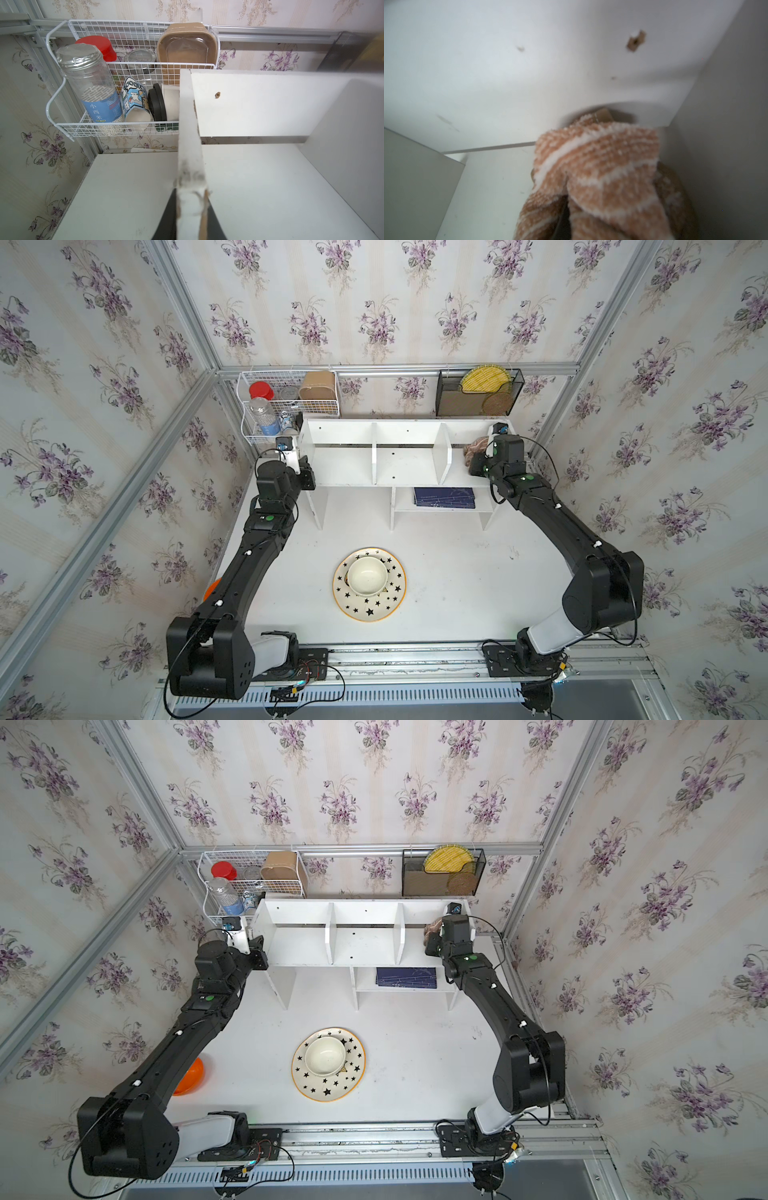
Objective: Wipe the bookshelf clean with a cloth
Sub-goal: Wipe the dust from the shelf.
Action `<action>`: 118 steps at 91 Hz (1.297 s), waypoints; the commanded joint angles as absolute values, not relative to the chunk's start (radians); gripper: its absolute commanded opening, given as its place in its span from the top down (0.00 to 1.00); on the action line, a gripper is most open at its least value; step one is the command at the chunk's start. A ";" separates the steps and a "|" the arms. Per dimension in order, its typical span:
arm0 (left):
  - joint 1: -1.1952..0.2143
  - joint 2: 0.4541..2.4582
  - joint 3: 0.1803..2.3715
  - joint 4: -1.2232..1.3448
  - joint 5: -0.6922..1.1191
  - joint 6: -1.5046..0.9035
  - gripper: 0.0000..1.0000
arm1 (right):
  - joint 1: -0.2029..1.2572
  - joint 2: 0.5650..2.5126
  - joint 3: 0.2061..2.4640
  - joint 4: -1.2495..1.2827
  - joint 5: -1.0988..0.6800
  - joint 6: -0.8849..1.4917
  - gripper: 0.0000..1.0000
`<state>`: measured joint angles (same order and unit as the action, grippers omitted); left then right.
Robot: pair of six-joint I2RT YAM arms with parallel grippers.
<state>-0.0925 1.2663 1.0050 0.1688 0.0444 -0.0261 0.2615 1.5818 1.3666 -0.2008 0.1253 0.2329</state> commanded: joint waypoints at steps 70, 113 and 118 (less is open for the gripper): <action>-0.100 1.276 1.023 0.056 0.232 -0.056 1.00 | 0.377 1.697 1.684 -0.474 0.242 0.182 1.00; -0.100 1.291 1.038 0.035 0.248 -0.040 1.00 | 0.307 1.822 1.853 -0.525 0.404 0.159 1.00; -0.100 1.289 1.038 0.034 0.247 -0.039 1.00 | 0.308 1.781 1.774 -0.510 0.382 0.161 1.00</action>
<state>-0.0948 1.2865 1.0374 0.1364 0.0532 -0.0242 0.3130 1.8233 1.8622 -0.5552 0.3248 0.1471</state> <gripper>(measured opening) 0.165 0.088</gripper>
